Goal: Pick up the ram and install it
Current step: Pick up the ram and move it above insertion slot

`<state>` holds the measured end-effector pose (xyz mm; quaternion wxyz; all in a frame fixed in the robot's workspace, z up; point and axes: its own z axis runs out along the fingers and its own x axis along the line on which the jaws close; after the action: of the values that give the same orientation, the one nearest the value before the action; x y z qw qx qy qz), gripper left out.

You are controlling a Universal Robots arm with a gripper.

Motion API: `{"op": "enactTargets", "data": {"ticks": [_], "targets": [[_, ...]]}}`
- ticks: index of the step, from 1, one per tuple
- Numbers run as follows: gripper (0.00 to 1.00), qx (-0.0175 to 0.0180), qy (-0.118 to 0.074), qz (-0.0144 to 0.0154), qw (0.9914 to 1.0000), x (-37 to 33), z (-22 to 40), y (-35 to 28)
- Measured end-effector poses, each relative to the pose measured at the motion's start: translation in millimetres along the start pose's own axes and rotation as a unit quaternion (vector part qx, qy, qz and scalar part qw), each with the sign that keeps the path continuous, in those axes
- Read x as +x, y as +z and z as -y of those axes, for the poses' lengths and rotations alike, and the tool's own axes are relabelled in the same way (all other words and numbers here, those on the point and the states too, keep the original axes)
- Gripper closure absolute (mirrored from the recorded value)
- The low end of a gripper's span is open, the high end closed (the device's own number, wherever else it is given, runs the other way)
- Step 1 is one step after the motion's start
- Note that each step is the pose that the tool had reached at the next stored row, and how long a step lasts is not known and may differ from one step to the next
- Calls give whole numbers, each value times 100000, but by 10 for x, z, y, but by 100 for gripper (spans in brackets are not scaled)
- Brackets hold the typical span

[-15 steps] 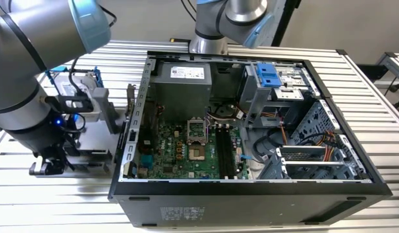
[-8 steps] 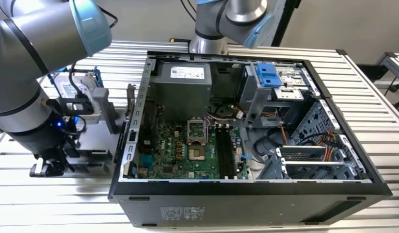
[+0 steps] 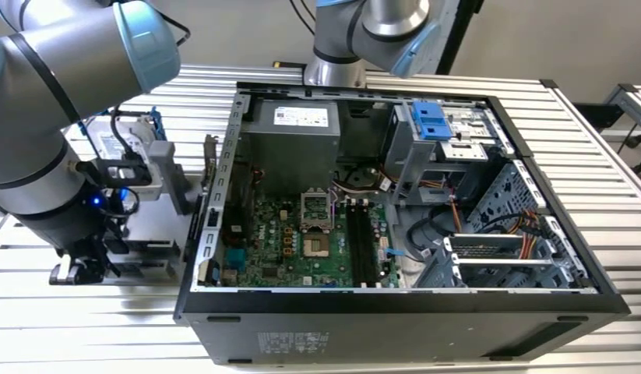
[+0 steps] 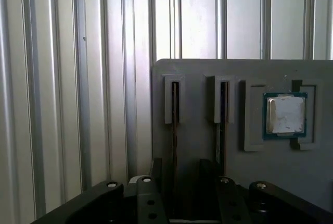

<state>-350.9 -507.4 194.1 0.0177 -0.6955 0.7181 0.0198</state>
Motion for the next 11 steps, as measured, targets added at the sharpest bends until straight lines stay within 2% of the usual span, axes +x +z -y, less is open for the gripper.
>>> {"op": "enactTargets", "data": {"ticks": [5,6,11], "targets": [[0,3,3,4,100000,0,0,2],[100,2,4,4,100000,0,0,2],[100,4,3,4,100000,0,0,3]]}}
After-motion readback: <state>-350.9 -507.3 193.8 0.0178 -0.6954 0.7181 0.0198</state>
